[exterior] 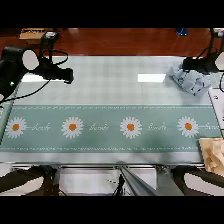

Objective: Fold the shirts.

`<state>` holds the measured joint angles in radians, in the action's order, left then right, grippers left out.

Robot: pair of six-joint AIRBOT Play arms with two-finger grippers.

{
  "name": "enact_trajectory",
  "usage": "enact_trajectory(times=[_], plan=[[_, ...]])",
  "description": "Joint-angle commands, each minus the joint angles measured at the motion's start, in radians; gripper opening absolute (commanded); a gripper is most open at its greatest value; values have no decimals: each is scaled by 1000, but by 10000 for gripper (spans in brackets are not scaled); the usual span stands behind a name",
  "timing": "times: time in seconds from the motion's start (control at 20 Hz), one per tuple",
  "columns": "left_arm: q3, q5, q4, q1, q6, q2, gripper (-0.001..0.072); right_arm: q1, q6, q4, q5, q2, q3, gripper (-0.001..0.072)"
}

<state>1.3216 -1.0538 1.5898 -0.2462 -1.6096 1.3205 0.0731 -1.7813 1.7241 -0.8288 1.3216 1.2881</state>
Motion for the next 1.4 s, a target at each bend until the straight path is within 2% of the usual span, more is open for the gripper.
enact_trajectory(times=[0.0,0.2,0.5,0.55,0.6,0.65,0.7,0.8,0.95,1.2,1.35], plan=[[1,3,0,1,0,3,683,138,-98,8,75,90,1,587],[1,-52,0,1,0,3,683,237,-11,-151,101,211,1,588],[1,-84,-1,1,0,3,683,211,-1,-156,183,365,1,585],[1,-84,-1,1,0,3,683,204,-2,-159,195,386,1,554],[1,-84,-1,1,0,3,682,203,-2,-164,198,396,1,379],[1,-84,-1,1,0,3,683,204,-2,-182,193,394,1,108],[1,-84,-1,1,0,2,683,204,3,-202,187,377,1,14],[12,-86,-1,1,0,-6,682,204,67,-201,180,297,1,14],[107,-118,-1,1,0,-41,683,203,175,-270,178,68,1,14],[376,-190,-44,0,0,-161,682,203,419,-707,170,-425,1,13],[475,-190,-98,1,0,-261,682,204,429,-860,115,-647,1,13]])
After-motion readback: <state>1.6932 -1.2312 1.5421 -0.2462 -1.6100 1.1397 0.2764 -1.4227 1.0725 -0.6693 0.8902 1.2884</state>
